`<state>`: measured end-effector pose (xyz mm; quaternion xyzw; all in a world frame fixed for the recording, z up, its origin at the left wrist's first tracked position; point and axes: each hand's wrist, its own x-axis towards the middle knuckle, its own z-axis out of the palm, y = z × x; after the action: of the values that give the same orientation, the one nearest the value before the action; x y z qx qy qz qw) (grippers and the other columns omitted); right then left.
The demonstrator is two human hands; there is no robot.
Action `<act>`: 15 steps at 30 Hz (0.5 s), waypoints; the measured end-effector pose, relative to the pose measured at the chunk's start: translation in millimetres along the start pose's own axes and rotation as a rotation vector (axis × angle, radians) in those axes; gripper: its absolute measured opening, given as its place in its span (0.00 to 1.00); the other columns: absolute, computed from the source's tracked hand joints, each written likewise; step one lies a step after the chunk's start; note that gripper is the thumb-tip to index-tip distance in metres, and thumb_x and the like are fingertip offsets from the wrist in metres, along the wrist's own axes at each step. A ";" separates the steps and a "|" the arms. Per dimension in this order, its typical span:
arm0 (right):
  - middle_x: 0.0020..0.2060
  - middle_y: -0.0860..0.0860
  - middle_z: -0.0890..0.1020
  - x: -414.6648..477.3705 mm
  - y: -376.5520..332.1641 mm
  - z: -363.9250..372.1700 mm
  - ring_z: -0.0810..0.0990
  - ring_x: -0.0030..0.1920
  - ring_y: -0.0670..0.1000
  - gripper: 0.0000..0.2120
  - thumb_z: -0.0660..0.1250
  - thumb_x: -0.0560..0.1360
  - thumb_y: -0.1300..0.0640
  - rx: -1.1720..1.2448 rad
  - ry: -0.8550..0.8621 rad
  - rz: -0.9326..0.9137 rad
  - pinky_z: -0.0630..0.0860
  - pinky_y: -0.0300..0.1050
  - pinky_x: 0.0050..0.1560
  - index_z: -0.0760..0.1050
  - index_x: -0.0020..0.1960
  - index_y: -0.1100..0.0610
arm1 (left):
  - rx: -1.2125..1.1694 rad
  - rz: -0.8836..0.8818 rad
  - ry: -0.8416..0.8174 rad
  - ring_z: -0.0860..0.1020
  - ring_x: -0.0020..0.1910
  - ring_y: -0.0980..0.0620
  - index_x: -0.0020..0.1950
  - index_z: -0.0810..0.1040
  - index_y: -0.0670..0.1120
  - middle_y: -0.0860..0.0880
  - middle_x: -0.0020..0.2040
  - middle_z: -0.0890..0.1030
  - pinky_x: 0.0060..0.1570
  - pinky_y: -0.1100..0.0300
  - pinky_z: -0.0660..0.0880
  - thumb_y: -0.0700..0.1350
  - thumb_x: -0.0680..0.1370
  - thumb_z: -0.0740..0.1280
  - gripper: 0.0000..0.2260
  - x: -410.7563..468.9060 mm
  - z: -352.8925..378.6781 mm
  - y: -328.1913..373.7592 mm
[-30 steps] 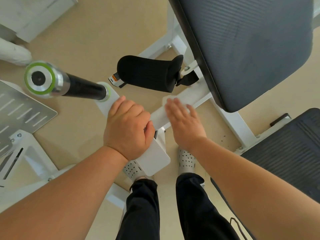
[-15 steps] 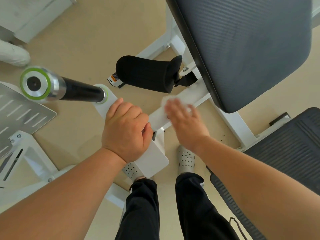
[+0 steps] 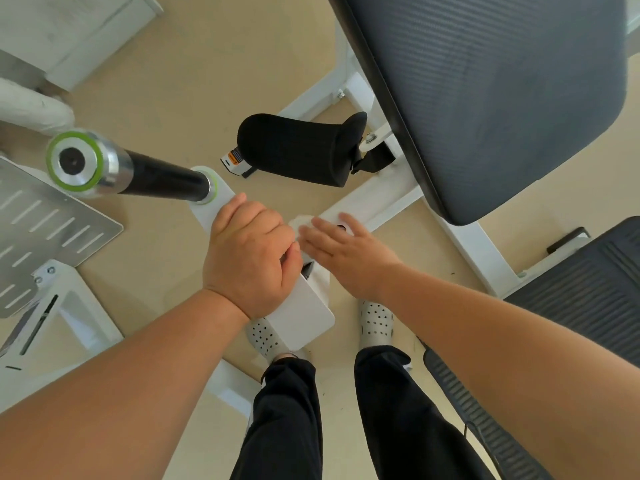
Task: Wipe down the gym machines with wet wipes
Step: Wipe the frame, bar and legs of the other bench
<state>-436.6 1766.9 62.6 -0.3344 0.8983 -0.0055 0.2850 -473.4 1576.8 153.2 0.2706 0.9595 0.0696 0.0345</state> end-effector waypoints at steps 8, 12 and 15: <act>0.83 0.54 0.40 -18.8 47.5 11.2 0.36 0.82 0.56 0.42 0.55 0.78 0.62 0.018 0.112 0.460 0.37 0.67 0.79 0.33 0.82 0.56 | -0.010 0.005 0.033 0.74 0.43 0.44 0.35 0.74 0.46 0.49 0.37 0.75 0.69 0.47 0.65 0.48 0.76 0.61 0.11 -0.3 1.4 0.6; 0.81 0.54 0.31 -14.6 12.8 21.5 0.29 0.80 0.58 0.41 0.53 0.79 0.61 0.026 0.129 0.281 0.34 0.65 0.79 0.29 0.81 0.55 | -0.038 0.012 0.089 0.73 0.42 0.45 0.34 0.69 0.48 0.50 0.36 0.73 0.67 0.48 0.67 0.47 0.75 0.61 0.10 3.6 -0.7 -1.9; 0.80 0.51 0.28 -15.4 -3.2 30.9 0.28 0.80 0.55 0.41 0.53 0.80 0.61 -0.017 0.132 0.072 0.32 0.61 0.79 0.28 0.81 0.50 | -0.068 0.036 0.132 0.73 0.42 0.46 0.35 0.69 0.49 0.50 0.35 0.73 0.66 0.48 0.67 0.46 0.75 0.63 0.09 5.6 -0.2 -2.5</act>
<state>-409.3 1779.2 45.3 -0.3034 0.9265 -0.0098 0.2225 -479.5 1577.7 152.8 0.2816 0.9517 0.1203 -0.0212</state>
